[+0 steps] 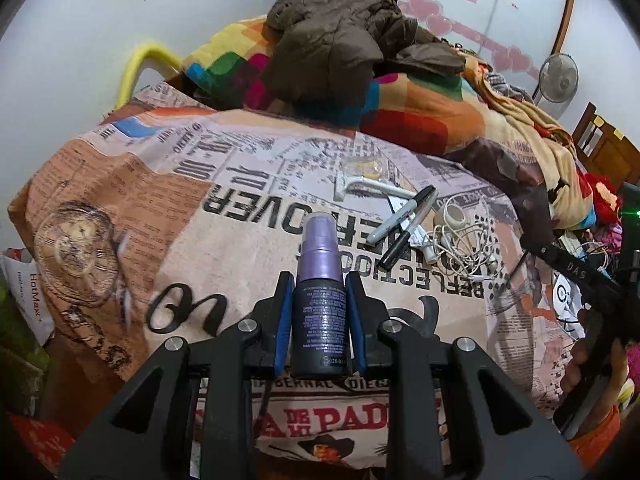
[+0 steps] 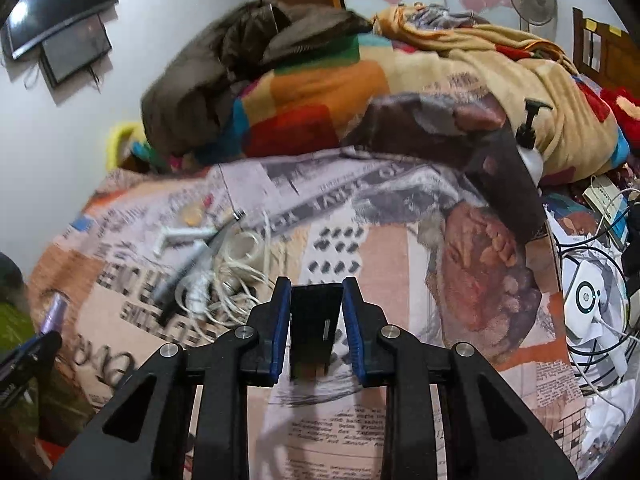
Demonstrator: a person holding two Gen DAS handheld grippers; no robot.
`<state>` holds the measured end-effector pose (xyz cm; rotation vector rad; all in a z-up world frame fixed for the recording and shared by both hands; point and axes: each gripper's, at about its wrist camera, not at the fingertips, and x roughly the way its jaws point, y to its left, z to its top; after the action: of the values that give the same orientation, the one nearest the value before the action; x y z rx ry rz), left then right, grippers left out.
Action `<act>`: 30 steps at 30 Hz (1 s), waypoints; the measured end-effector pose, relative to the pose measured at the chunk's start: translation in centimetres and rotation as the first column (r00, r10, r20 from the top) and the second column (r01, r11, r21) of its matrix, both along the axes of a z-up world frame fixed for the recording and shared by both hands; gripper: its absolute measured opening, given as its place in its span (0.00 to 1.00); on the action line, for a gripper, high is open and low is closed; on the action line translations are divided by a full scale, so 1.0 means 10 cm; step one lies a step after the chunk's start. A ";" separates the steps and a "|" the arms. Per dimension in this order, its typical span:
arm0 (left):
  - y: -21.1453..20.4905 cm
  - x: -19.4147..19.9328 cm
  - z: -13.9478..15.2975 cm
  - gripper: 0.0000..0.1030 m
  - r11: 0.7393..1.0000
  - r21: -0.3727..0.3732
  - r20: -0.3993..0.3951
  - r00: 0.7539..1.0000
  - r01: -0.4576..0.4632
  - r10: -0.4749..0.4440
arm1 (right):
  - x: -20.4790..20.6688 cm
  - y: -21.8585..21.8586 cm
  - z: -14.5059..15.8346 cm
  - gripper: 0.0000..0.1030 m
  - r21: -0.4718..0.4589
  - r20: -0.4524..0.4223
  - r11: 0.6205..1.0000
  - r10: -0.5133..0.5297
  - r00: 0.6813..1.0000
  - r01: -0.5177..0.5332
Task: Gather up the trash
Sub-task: 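Carry bottle in left gripper and box in right gripper to white bin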
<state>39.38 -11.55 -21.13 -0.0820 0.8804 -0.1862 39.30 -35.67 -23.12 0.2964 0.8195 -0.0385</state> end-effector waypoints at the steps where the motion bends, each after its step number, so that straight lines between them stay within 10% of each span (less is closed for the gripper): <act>1: 0.04 -0.04 0.07 0.24 1.000 0.006 0.011 1.000 -0.004 0.004 | 0.00 0.03 0.04 0.22 0.008 0.009 1.000 0.006 1.000 -0.006; 19: 1.05 -1.00 1.03 0.24 0.991 -0.012 0.162 0.977 -0.136 0.136 | -0.51 1.03 1.08 0.21 0.004 0.175 0.979 0.201 0.964 -0.205; 30: 1.91 -1.69 1.12 0.24 0.966 0.008 0.164 0.954 -0.257 0.252 | -0.84 2.28 1.26 0.21 -0.026 0.194 0.888 0.455 0.869 -0.459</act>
<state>22.46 7.54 -9.88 -0.1502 0.7027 0.0615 30.88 -12.92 -10.47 0.1159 0.6771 0.4413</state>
